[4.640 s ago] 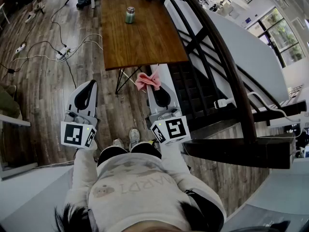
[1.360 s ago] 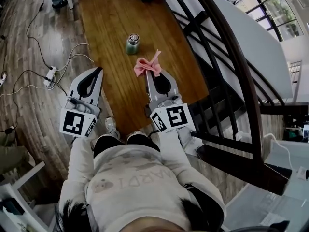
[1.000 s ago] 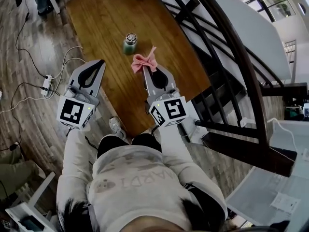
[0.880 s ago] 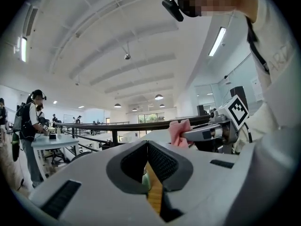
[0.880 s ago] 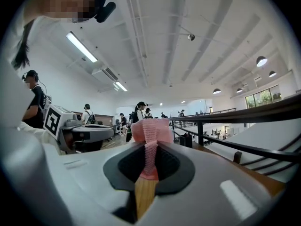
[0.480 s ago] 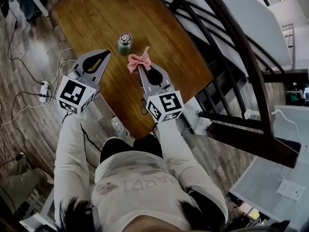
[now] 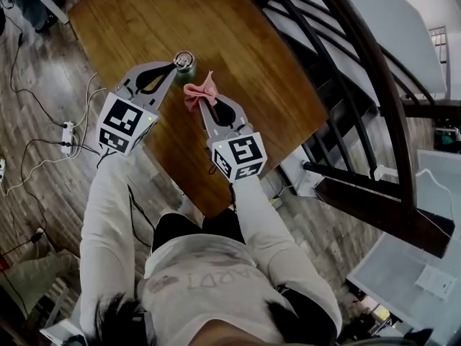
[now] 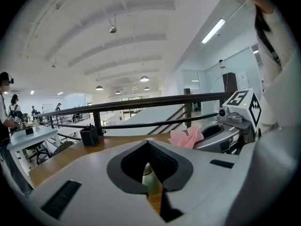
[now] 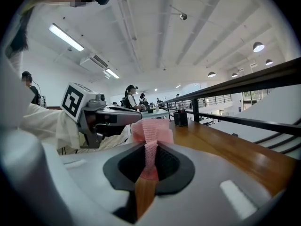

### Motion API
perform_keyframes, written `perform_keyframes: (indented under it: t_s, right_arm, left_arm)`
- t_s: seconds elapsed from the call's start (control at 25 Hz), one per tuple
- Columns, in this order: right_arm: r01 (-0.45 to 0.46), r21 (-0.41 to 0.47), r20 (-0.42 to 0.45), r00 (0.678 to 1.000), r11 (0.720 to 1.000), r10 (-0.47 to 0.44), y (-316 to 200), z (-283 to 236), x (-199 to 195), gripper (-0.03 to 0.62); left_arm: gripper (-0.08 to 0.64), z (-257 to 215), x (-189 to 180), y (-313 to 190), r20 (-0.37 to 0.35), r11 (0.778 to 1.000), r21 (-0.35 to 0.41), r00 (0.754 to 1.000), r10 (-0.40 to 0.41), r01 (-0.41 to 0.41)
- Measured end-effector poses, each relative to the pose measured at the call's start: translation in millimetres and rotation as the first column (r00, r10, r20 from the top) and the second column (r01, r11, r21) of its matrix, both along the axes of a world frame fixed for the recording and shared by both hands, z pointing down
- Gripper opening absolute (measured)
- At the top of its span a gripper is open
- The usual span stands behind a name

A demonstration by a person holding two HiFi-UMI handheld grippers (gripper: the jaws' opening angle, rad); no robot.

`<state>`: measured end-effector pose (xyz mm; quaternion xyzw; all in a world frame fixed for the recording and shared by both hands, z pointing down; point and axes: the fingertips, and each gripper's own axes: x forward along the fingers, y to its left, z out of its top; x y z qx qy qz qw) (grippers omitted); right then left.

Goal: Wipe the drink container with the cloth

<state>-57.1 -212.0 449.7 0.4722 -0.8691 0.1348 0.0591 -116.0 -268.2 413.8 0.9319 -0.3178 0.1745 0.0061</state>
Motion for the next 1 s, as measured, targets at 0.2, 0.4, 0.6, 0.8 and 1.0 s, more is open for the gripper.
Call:
perform_keyframes:
  t_s: [0.2,0.4,0.6,0.8,1.0]
  right_arm:
    - [0.004,-0.026,-0.006,1.0,1.0,-0.004,-13,20,-2,0.041]
    - [0.011,-0.047,-0.019,1.0,0.999,-0.012,-21,34,1,0.041]
    - [0.027,-0.057,-0.021,0.999,0.998,-0.028,-27,45,3,0.041]
    - [0.06,-0.073,-0.039,0.997,0.996,-0.063,-30,57,-9,0.041]
    - [0.103,-0.065,-0.068,0.992,0.993,-0.108,-39,68,-30,0.041]
  left_arm:
    - [0.0,27,5,-22,0.062,0.999,-0.053,0.998,0.011,-0.007]
    - [0.0,46,7,-36,0.104,0.996,-0.088,0.995,0.011,-0.002]
    - [0.0,53,11,-42,0.117,0.995,-0.095,0.993,0.014,-0.003]
    - [0.0,53,10,-42,0.125,0.996,-0.085,0.992,0.023,-0.012]
    - [0.0,54,13,-42,0.136,0.996,-0.087,0.99,0.035,-0.023]
